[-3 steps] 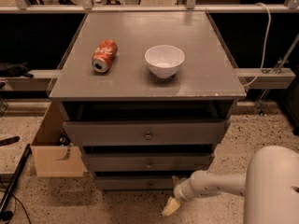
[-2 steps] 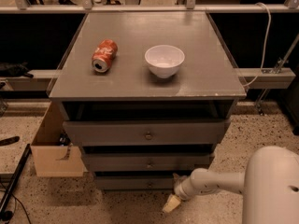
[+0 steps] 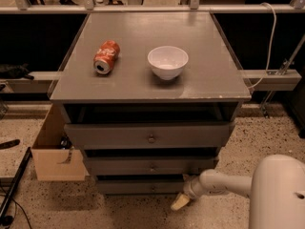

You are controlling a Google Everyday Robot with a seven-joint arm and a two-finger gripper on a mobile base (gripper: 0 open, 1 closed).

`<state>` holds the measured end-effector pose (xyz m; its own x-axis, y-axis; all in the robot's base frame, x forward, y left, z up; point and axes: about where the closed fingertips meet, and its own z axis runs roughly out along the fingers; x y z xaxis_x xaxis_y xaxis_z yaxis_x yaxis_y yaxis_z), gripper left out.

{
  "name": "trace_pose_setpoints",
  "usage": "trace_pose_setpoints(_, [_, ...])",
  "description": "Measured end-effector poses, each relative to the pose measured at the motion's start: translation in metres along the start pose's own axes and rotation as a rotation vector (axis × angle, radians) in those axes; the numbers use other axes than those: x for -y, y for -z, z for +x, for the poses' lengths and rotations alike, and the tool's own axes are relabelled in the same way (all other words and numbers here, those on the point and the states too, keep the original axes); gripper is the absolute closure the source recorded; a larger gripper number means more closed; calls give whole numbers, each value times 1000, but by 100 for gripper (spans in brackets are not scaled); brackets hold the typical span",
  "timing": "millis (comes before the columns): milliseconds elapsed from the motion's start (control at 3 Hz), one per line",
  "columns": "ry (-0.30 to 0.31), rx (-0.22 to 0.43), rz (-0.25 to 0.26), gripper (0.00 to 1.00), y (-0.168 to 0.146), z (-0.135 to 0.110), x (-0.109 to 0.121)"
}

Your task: Open bottom drawer

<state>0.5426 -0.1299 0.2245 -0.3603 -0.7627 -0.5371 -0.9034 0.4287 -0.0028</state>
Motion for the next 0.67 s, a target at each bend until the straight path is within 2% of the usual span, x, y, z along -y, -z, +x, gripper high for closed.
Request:
trace_pose_setpoints(333, [-17, -24, 1, 0, -14, 11, 5])
trace_pose_setpoints(667, [-17, -24, 1, 0, -14, 11, 5])
